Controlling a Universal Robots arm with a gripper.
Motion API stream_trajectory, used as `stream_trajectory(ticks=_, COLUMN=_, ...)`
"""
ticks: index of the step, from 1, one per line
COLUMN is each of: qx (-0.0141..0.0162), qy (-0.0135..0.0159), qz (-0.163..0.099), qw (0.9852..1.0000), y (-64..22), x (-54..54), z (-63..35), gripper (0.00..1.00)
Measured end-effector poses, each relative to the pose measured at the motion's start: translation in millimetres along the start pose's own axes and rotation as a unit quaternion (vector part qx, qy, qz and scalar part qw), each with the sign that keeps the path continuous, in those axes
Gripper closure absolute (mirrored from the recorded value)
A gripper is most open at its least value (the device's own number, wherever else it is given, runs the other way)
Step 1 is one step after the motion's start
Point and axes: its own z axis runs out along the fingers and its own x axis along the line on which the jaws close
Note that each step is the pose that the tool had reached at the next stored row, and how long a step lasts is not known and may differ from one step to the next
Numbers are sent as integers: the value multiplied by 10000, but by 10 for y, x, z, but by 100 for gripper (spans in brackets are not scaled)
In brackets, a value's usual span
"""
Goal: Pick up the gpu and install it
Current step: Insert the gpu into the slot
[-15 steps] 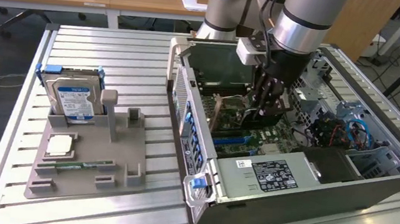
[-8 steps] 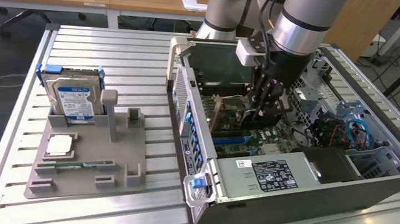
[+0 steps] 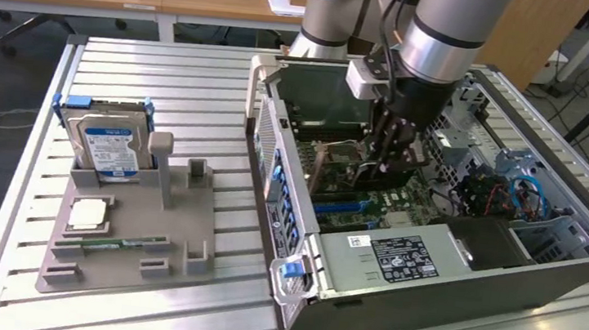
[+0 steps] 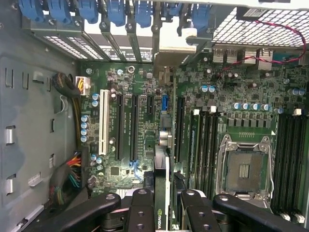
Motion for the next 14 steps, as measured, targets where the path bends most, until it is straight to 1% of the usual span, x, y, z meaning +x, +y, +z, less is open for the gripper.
stream_trajectory(ticks=5, qx=0, qy=1, qz=-1, qw=10000, y=3, x=1, z=3, gripper=74)
stream_trajectory(ticks=9, qx=0, qy=0, qz=-1, qw=10000, y=6, x=1, z=43, gripper=74)
stream_trajectory(ticks=14, qx=0, qy=1, qz=-1, qw=10000, y=7, x=1, z=69, gripper=74)
